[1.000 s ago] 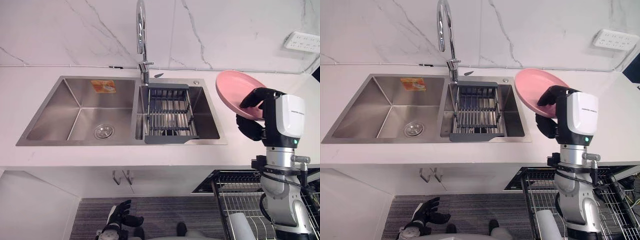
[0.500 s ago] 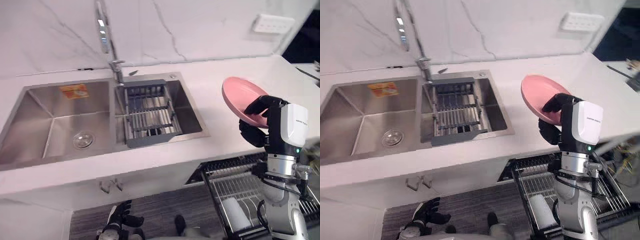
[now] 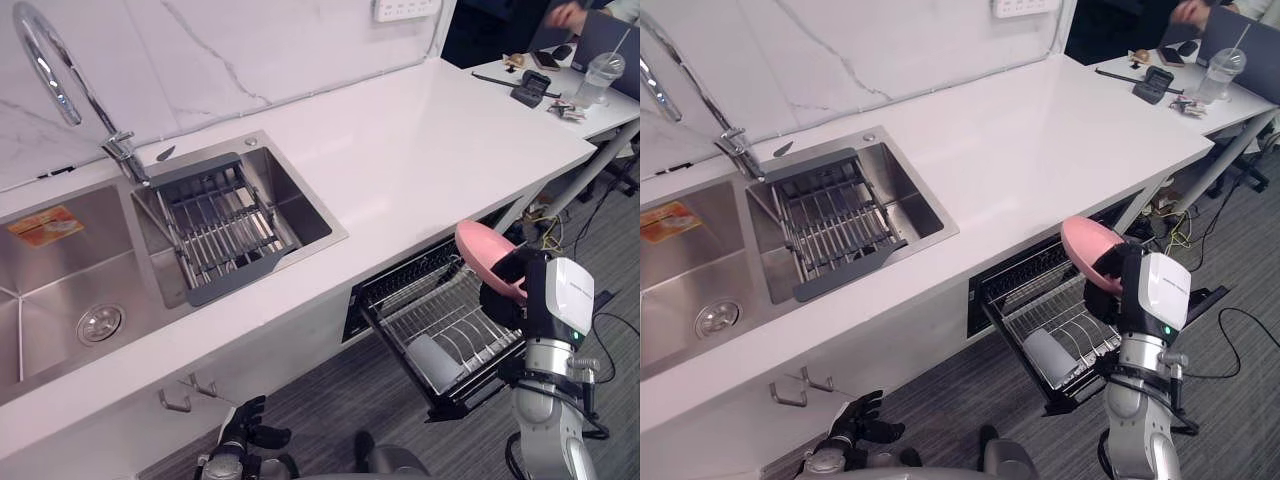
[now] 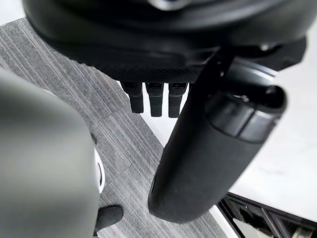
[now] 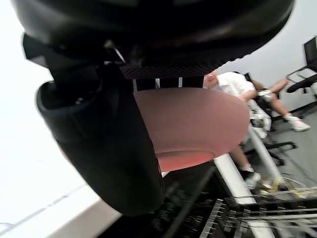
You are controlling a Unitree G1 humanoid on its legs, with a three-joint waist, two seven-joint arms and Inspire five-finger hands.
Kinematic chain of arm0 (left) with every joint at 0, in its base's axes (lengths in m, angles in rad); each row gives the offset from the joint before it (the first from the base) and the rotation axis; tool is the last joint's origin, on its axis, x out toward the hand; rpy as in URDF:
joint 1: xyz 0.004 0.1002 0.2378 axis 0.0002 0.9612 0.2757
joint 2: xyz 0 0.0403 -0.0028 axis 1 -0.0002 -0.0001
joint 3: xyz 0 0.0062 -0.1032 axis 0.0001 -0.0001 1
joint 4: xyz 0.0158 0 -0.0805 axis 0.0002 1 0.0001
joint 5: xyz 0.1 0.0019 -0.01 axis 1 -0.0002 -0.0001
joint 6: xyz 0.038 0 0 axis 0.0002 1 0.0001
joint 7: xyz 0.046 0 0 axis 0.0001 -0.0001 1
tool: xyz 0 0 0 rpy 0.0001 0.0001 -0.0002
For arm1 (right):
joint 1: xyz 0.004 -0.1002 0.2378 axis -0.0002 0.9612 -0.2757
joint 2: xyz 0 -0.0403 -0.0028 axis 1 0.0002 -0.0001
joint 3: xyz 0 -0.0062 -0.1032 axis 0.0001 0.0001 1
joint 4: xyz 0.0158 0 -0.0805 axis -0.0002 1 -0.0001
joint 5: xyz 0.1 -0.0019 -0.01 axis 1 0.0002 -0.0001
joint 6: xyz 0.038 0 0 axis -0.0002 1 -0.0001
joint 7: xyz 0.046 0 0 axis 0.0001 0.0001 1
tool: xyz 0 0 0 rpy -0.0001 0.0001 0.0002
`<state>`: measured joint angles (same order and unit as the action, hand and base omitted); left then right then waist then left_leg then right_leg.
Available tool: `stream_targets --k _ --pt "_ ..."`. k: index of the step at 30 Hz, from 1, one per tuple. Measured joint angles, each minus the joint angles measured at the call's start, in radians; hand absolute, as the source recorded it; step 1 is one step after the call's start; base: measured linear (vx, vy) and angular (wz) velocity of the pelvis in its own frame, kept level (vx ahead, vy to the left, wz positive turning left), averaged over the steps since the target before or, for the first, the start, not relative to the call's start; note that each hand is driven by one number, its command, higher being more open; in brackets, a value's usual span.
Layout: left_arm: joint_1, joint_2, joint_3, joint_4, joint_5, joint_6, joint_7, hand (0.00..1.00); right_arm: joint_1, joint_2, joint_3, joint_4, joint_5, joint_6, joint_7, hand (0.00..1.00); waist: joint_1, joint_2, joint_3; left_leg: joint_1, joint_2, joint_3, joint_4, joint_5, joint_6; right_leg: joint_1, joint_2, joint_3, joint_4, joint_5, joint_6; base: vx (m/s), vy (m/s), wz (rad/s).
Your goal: Walk over to the sink, pick up the cup, carry it to the dishwasher, place the cup inside the dishwasher, then close the dishwasher door
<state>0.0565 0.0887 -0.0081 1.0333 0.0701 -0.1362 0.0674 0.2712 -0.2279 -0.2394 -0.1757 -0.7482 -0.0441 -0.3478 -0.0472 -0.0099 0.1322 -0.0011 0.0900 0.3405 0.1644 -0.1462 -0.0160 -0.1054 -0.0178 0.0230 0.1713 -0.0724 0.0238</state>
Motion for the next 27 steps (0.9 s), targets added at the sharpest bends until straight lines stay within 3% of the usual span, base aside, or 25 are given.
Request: stream_targets --k 12,16,19,24,27 --pt "0.007 -0.008 0.001 0.019 0.004 -0.002 0.000 0.90 0.077 0.025 -0.041 0.146 0.042 -0.001 0.003 0.30 -0.001 0.016 -0.014 0.037 -0.030 -0.038 -0.057 0.028 0.008 0.049 -0.019 0.007 -0.074 0.034 0.016 0.02 0.022 -0.02" --pt "0.007 -0.014 0.003 0.017 0.003 -0.006 0.000 0.90 0.052 0.011 -0.042 0.225 0.100 -0.004 0.013 0.30 0.004 0.032 -0.003 0.031 -0.036 -0.041 -0.063 0.031 0.010 0.034 -0.024 0.007 -0.062 0.035 0.018 -0.03 0.017 0.00" --pt "0.007 -0.024 0.012 -0.002 0.000 -0.009 -0.001 0.90 0.010 -0.022 -0.044 0.262 0.131 -0.003 0.017 0.30 0.004 0.051 0.025 -0.001 -0.039 -0.039 -0.060 0.041 0.013 -0.017 -0.029 0.009 -0.019 0.029 0.019 -0.07 -0.003 0.00" --pt "-0.005 -0.029 0.009 -0.028 -0.020 -0.014 0.000 0.90 -0.066 -0.030 -0.067 0.271 0.178 0.000 0.017 0.30 0.011 0.051 0.082 -0.066 -0.038 -0.042 -0.017 0.044 0.015 -0.112 -0.035 0.006 0.084 -0.009 0.011 -0.10 -0.047 0.05" --pt "-0.030 -0.026 0.000 -0.048 -0.037 -0.019 0.001 0.90 -0.112 -0.045 -0.071 0.271 0.216 0.004 -0.001 0.30 0.032 0.050 0.131 -0.122 -0.027 -0.042 0.036 0.033 0.014 -0.166 -0.034 0.001 0.132 -0.028 0.010 -0.08 -0.056 0.05"
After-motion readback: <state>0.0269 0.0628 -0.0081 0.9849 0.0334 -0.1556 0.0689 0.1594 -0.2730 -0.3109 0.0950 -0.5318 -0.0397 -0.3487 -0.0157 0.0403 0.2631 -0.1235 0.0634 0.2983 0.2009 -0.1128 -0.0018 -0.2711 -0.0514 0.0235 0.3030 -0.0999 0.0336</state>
